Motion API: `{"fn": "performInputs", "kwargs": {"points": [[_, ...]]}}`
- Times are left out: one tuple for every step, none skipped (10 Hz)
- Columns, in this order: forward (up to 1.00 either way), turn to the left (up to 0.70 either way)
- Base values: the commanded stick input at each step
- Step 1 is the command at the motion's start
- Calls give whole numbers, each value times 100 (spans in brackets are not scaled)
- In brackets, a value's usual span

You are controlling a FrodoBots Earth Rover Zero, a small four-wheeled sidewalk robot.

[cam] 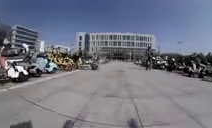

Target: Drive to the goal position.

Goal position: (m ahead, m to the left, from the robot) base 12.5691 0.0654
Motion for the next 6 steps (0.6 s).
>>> {"fn": "performInputs", "kwargs": {"points": [[100,0],[100,-5],[100,-25],[100,-40],[100,-40],[100,-37]]}}
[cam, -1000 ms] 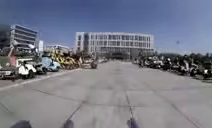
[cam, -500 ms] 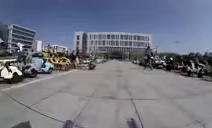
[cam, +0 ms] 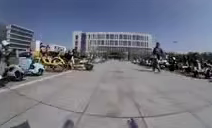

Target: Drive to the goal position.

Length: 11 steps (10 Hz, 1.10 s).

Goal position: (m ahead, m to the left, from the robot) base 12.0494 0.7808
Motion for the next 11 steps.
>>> {"fn": "performInputs", "kwargs": {"points": [[100,-22],[100,-4],[100,-3],[100,-10],[100,-40],[100,-40],[100,-40],[100,-40],[100,-21],[100,0],[100,0]]}}
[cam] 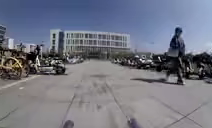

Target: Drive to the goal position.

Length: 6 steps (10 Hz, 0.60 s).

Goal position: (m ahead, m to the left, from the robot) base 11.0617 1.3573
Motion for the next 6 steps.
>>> {"fn": "performInputs", "kwargs": {"points": [[100,0],[100,0],[100,0],[100,0],[100,0],[100,0]]}}
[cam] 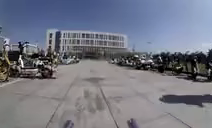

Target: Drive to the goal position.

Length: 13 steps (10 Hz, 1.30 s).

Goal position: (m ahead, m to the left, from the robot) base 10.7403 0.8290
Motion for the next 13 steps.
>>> {"fn": "performInputs", "kwargs": {"points": [[100,0],[100,11],[100,37],[100,36],[100,0],[100,0],[100,0],[100,0],[100,0],[100,0],[100,0],[100,0],[100,0]]}}
